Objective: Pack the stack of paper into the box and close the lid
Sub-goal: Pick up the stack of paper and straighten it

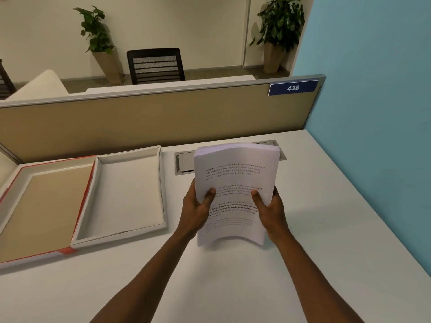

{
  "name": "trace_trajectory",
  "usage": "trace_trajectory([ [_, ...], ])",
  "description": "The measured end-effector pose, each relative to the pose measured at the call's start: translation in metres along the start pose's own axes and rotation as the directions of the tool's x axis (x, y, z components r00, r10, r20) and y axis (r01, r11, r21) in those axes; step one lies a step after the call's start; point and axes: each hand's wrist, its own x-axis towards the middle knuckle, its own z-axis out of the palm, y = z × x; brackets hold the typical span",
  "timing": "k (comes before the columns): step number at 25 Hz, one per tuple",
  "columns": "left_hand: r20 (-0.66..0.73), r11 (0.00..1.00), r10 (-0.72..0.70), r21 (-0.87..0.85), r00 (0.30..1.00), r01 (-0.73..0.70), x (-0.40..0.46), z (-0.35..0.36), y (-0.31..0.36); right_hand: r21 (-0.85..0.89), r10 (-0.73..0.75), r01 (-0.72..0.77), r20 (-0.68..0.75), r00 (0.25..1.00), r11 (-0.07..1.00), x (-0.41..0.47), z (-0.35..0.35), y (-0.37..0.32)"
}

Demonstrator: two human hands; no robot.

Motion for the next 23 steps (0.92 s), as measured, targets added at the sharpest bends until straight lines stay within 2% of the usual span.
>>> trace_trajectory([
  [5, -0.025, 1.000, -0.030, 0.003, 0.999, 0.030, -0.014, -0.006, -0.006, -0.082, -0.112, 0.116, 0.042, 0.993, 0.990, -0.021, 0.005, 0.005],
  [9, -0.101, 0.997, -0.061, -0.044, 0.993, 0.057, -0.015, -0.011, -0.005, 0.018, -0.090, 0.089, 0.042, 0.995, 0.996, -0.019, -0.003, 0.001],
  [13, -0.205, 0.999, -0.045, -0.022, 0.978, 0.041, -0.020, 0.003, 0.001, 0.037, -0.071, 0.072, -0.027, 0.997, 0.997, -0.033, 0.015, 0.008],
  [17, -0.246, 0.999, -0.013, -0.038, 0.969, 0.004, -0.033, 0.001, -0.004, 0.042, -0.087, 0.089, -0.047, 0.995, 0.995, -0.044, 0.021, 0.008],
  [23, -0.195, 0.999, 0.016, 0.042, 0.981, -0.008, -0.045, -0.012, -0.013, 0.049, -0.110, 0.110, -0.003, 0.994, 0.993, -0.058, 0.014, 0.017],
])
